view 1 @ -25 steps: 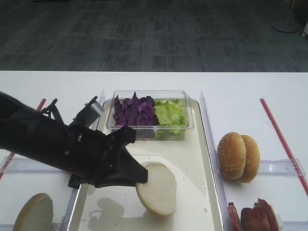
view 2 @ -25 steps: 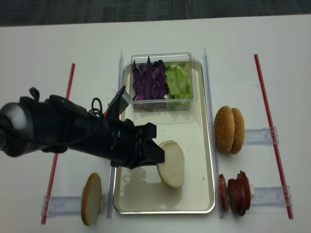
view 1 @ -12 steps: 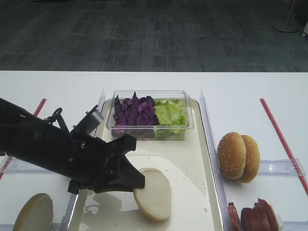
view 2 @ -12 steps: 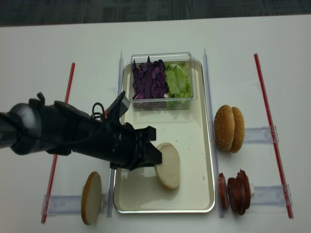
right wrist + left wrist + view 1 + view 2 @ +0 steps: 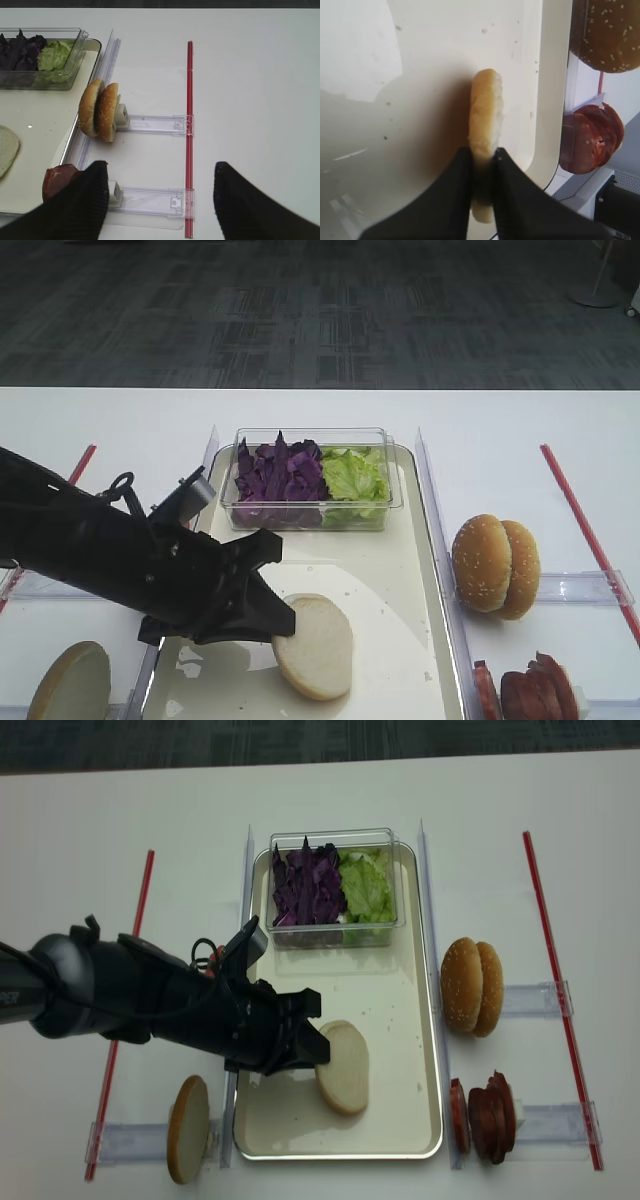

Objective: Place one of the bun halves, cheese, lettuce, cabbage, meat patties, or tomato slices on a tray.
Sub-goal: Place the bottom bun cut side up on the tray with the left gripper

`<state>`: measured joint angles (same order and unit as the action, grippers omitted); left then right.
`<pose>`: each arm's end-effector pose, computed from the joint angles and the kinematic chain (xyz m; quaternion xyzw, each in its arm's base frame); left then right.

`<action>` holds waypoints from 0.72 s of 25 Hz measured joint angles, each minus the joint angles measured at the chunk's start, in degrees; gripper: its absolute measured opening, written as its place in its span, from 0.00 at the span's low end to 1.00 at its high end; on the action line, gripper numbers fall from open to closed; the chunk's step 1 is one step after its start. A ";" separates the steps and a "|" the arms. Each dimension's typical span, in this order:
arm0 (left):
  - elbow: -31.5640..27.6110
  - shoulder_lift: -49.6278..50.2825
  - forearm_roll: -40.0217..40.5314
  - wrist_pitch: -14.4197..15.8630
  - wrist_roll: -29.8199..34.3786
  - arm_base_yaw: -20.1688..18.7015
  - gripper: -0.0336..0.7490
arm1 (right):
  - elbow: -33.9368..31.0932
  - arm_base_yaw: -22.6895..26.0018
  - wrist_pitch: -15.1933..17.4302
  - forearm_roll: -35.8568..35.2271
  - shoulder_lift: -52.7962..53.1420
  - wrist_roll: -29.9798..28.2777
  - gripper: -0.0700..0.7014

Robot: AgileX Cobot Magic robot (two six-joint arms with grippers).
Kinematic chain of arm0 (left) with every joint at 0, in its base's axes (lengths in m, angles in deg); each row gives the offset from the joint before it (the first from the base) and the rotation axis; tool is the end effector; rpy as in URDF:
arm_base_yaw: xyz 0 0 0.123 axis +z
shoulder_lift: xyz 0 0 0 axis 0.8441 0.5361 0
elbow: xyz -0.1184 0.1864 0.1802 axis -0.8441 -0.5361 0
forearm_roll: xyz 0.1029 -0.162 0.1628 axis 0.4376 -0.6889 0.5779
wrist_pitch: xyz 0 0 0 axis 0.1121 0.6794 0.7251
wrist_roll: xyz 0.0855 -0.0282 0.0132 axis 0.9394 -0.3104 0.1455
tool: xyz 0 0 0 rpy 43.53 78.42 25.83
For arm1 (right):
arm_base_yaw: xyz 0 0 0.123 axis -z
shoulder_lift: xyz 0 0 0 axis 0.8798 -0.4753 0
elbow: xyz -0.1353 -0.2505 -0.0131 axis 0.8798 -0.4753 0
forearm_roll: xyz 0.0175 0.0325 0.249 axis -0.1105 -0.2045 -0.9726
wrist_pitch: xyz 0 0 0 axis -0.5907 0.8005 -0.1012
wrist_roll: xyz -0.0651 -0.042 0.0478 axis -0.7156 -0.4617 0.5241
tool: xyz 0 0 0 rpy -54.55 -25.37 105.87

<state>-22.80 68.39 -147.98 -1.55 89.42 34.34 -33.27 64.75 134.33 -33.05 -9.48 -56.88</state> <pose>0.2308 -0.1668 0.1417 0.0155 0.9038 -0.4257 0.0420 -0.0080 0.0108 0.2695 -0.0102 0.8650 0.0323 0.5007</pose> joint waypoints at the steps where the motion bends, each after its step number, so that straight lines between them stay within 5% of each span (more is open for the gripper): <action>1: 0.00 0.00 0.00 -0.03 0.09 0.00 0.15 | 0.00 0.00 0.00 0.00 0.00 0.00 0.71; 11: 0.00 0.00 -0.10 -1.58 0.22 0.00 0.19 | 0.00 0.00 0.00 0.00 0.00 0.00 0.71; 18: 0.00 0.00 -0.10 -1.41 1.84 0.00 0.49 | 0.00 0.00 0.00 0.00 0.00 0.00 0.71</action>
<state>-22.80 68.39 -148.09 -2.96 91.26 34.34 -33.27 64.75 134.33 -33.05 -9.48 -56.88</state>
